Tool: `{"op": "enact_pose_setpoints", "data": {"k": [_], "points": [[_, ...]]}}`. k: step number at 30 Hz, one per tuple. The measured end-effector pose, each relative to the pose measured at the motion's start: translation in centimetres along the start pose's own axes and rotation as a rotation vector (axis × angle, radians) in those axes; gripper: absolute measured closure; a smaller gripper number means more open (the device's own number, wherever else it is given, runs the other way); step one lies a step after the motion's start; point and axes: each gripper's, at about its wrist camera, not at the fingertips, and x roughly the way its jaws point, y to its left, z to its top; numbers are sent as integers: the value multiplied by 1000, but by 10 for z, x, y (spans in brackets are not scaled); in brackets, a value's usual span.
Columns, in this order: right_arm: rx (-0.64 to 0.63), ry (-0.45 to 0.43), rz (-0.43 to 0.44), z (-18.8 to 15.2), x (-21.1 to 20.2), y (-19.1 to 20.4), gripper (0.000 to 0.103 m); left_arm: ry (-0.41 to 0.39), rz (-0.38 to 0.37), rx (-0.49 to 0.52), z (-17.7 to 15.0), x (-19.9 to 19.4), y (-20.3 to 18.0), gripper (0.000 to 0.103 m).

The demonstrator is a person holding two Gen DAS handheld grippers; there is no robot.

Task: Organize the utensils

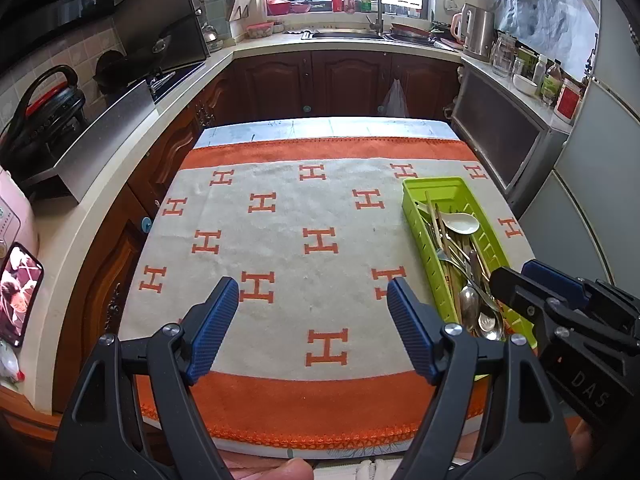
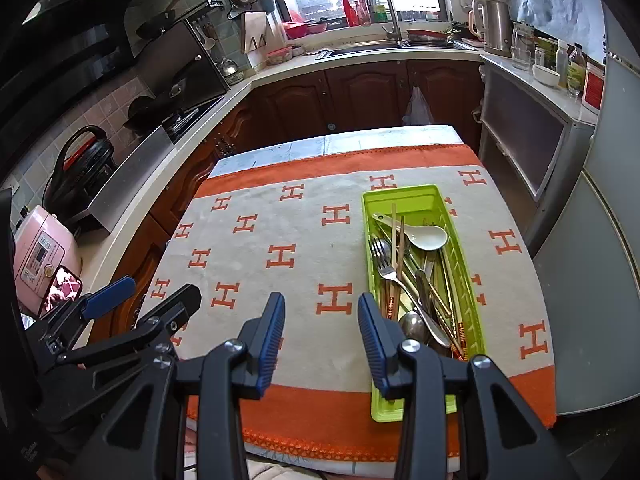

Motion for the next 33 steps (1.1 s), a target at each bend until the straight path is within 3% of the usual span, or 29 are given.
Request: {"op": "enact_pose_setpoints", "data": {"k": [33], "points": [[-8,17,7,2,10,9,65,-8,-15,-17,6,4,1,28]]}}
